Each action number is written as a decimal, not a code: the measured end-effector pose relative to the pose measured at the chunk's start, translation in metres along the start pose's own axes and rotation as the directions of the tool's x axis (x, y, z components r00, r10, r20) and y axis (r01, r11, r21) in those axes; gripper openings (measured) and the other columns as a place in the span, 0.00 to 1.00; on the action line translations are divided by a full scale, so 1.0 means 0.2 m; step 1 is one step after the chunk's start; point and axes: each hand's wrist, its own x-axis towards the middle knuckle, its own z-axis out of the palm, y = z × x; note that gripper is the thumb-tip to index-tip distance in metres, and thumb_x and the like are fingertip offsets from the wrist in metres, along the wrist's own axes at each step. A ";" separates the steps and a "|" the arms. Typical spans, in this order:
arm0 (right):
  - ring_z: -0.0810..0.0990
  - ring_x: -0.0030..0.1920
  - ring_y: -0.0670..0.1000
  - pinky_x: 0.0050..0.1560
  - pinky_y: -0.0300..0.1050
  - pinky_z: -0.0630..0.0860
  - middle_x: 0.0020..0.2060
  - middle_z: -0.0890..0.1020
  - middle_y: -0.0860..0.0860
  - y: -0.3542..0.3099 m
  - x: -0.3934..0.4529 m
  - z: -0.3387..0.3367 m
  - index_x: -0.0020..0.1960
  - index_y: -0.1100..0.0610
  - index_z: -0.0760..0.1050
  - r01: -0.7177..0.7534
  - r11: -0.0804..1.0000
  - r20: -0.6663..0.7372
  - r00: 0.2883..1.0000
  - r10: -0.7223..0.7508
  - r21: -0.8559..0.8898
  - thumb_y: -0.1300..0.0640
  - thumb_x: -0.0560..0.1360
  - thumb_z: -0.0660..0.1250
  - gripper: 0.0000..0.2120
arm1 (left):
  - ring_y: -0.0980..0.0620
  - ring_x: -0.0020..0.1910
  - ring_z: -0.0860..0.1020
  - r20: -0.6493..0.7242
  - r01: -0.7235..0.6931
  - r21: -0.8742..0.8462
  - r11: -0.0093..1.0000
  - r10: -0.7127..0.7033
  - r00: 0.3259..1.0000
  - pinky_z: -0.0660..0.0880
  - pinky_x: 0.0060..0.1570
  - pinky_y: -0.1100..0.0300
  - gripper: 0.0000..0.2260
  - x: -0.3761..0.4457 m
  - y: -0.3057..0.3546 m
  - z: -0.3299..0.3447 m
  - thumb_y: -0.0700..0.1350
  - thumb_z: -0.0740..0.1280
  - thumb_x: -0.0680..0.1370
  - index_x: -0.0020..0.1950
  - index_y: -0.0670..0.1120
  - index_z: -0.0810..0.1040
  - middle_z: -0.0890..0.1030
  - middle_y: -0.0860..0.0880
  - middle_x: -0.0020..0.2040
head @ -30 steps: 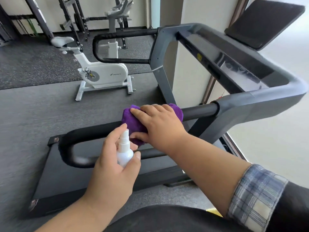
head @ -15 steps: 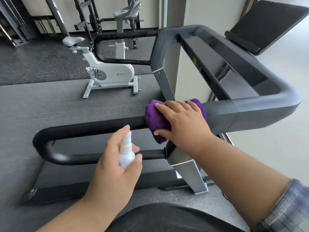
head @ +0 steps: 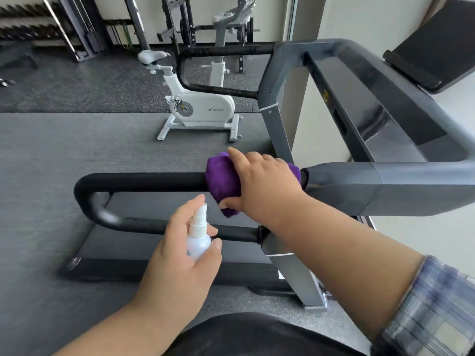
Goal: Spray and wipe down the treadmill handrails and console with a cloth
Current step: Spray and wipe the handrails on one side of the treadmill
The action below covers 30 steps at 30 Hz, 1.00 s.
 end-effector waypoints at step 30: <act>0.82 0.51 0.57 0.48 0.52 0.76 0.55 0.81 0.50 -0.73 0.34 0.12 0.75 0.46 0.61 0.114 0.977 -0.031 0.992 -0.121 -0.181 0.23 0.69 0.54 0.42 | 0.61 0.50 0.78 -0.020 0.049 -0.064 0.997 -0.050 0.999 0.75 0.47 0.64 0.29 0.22 -0.50 -0.62 0.52 0.65 0.74 0.65 0.80 0.58 0.76 0.67 0.55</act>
